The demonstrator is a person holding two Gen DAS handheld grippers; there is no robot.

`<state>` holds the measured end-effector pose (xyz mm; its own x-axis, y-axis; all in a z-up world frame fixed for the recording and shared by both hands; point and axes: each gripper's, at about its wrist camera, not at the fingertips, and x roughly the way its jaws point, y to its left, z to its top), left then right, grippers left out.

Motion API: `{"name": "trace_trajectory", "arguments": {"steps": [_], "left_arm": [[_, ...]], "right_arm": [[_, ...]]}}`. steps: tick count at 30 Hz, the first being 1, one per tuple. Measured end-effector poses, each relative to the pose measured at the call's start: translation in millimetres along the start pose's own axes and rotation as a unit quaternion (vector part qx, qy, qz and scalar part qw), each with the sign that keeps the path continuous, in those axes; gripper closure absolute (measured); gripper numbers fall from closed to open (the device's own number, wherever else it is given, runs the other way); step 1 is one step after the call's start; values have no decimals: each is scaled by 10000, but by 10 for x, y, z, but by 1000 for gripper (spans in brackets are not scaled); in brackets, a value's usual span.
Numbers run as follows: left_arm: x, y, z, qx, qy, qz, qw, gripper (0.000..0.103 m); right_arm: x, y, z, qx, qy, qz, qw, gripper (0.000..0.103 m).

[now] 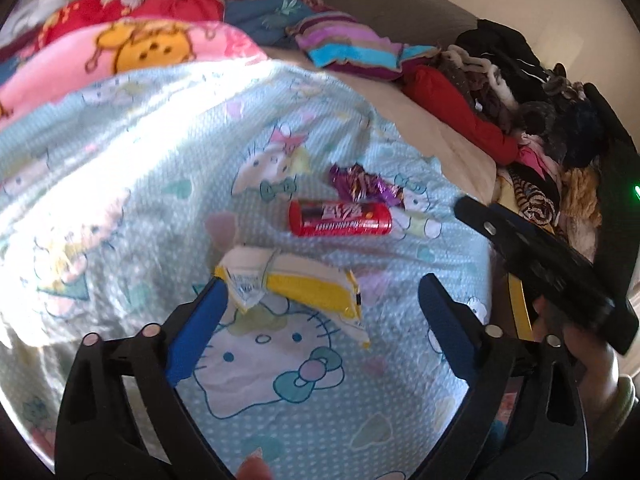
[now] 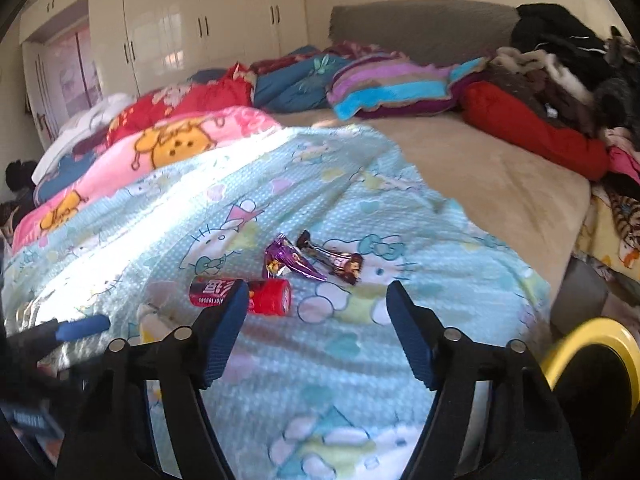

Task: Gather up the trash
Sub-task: 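Move both open tools back toward the remaining trash on the bed, then grasp the yellow-and-white wrapper with the left tool while the right tool grasps the purple wrapper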

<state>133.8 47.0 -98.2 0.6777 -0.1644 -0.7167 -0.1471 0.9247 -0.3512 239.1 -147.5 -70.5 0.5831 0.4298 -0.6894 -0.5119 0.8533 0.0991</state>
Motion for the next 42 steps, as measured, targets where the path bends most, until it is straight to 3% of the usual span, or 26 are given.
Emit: {"name": "trace_trajectory", "arguments": {"steps": [13,16,17,18,20,26,32,42], "left_arm": [[278,116,-120,-879,401,-300,9949,40],[316,158,-130,-1034,422,-349,9931,45],[317,164,-131,-1057,419,-375,9928,48],[321,172,-131,-1084,422,-395,9924,50],[331,193,-130,-1113,438,-404,9920,63],[369,175,-123,-1004,466,-514,9925,83],[328,101,-125,-820,419,-629,9938,93],[31,-261,-21,-100,-56,-798,9967,94]], "right_arm": [[749,239,227,-425,640,-100,9970,48],[909,211,233,-384,851,-150,9955,55],[951,195,231,-339,914,-115,9952,63],[990,178,221,-293,991,-73,9946,77],[1013,143,191,-189,1058,-3,9942,92],[675,14,78,260,594,232,9976,94],[167,-139,-136,652,112,353,9972,94],[-505,-243,-512,972,-301,325,9943,94]]}}
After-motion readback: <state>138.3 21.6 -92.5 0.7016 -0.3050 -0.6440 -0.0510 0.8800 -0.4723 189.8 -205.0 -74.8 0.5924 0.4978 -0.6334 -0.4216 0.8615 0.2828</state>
